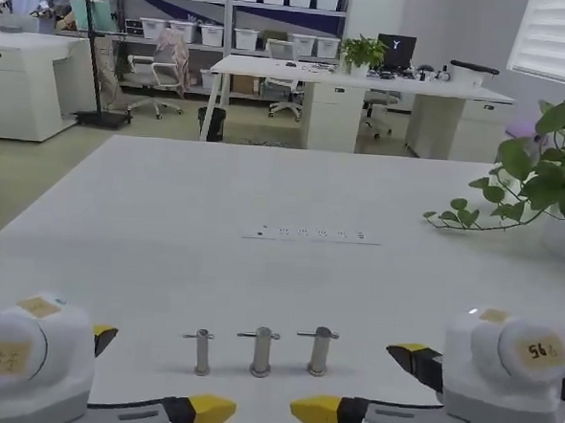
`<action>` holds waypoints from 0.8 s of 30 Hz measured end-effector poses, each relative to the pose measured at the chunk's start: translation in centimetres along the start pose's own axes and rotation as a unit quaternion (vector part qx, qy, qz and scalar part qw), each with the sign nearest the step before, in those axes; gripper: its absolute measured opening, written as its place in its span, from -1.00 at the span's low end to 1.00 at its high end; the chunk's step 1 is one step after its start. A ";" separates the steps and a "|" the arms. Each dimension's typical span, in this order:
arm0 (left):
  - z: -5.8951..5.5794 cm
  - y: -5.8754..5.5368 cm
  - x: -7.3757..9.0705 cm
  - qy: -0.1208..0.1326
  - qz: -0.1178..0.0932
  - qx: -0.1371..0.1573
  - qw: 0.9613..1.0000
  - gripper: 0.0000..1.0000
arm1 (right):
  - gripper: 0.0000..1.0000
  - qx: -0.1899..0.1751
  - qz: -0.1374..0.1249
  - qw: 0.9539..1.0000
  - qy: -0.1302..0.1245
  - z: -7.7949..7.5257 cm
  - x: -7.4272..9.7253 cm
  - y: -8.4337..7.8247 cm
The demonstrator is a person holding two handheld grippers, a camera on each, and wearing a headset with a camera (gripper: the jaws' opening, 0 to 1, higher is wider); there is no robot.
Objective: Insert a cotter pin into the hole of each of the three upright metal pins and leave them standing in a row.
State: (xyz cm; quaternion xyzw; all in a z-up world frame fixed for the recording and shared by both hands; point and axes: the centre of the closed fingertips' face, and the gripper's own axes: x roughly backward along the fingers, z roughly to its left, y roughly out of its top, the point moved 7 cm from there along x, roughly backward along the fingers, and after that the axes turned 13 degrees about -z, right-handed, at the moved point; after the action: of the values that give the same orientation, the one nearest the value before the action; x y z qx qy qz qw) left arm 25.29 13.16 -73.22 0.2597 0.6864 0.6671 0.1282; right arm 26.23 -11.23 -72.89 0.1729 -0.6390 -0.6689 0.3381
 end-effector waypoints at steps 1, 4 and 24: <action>0.0 0.0 0.0 0.000 0.001 0.000 1.000 0.99 | 0.83 0.005 0.000 1.000 0.000 0.0 0.0 0.1; 0.2 0.0 0.1 0.003 -0.001 0.001 1.000 0.98 | 0.82 0.007 0.004 1.000 0.001 0.0 0.0 0.1; 0.7 0.0 0.4 0.003 0.003 -0.003 1.000 0.96 | 0.82 0.020 0.020 1.000 0.003 0.0 0.0 0.0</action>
State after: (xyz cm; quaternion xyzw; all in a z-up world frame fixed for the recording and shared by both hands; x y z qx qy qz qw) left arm 25.33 13.91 -73.22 0.2596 0.6838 0.6705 0.1245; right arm 26.21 -11.20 -72.86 0.1691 -0.6542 -0.6489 0.3498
